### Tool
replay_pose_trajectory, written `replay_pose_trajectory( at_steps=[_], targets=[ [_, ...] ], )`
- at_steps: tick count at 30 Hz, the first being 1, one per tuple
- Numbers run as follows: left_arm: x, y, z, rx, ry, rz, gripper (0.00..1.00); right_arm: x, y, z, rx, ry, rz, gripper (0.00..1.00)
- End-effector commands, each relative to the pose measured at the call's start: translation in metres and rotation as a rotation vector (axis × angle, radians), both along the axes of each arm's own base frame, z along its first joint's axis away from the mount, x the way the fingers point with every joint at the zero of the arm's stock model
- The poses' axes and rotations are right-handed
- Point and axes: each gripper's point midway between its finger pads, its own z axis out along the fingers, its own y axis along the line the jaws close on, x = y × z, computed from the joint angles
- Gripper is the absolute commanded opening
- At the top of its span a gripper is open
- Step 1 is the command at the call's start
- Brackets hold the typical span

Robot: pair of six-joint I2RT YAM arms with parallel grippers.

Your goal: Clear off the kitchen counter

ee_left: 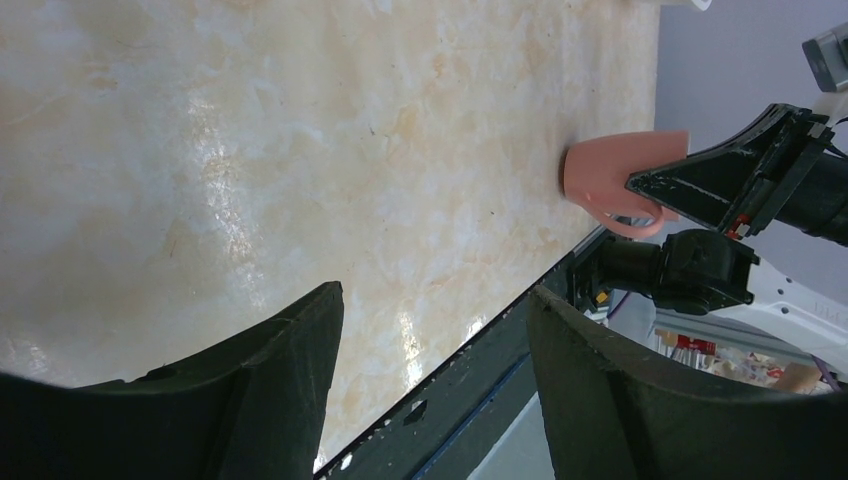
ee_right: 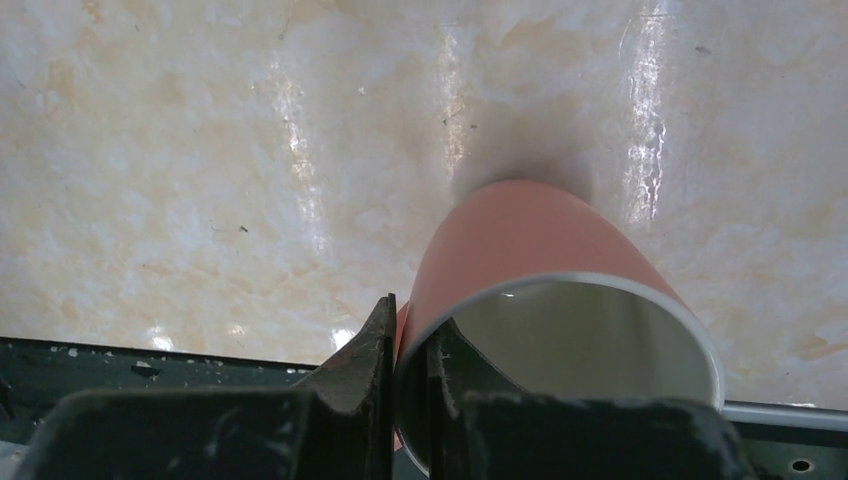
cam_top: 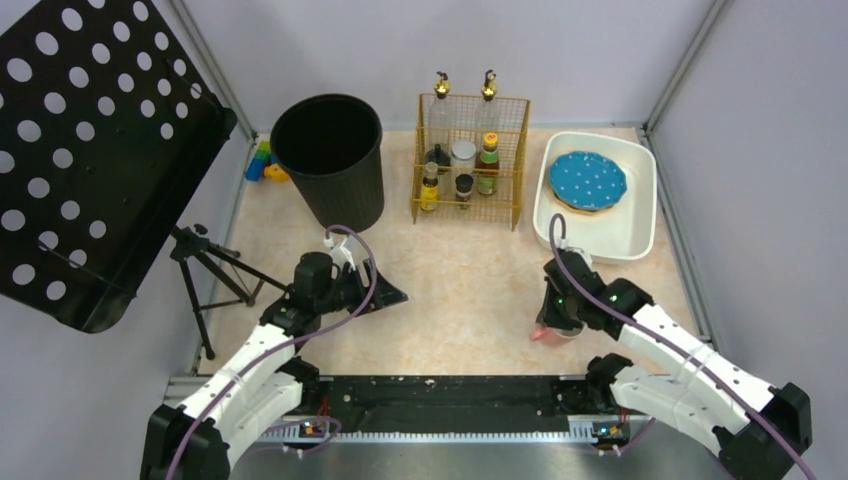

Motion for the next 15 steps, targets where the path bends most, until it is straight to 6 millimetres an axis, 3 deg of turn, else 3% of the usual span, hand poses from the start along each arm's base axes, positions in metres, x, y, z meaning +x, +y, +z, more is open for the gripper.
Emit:
replay_pose_trajectory(
  at_steps=[1,6,9,15],
  targets=[
    [0.010,-0.005,0.020,-0.032,-0.075,-0.018,0.72,0.017,0.017,0.016,0.053,-0.070,0.018,0.00],
    [0.009,-0.006,0.021,-0.032,-0.078,-0.024,0.72,0.033,0.023,0.051,0.057,-0.146,0.030,0.00],
    [0.009,-0.005,0.021,-0.029,-0.077,-0.023,0.72,0.046,0.027,0.084,0.072,-0.219,0.035,0.00],
    [0.008,-0.005,0.021,-0.028,-0.078,-0.023,0.72,0.070,0.022,0.132,0.019,-0.351,0.035,0.00]
  ],
)
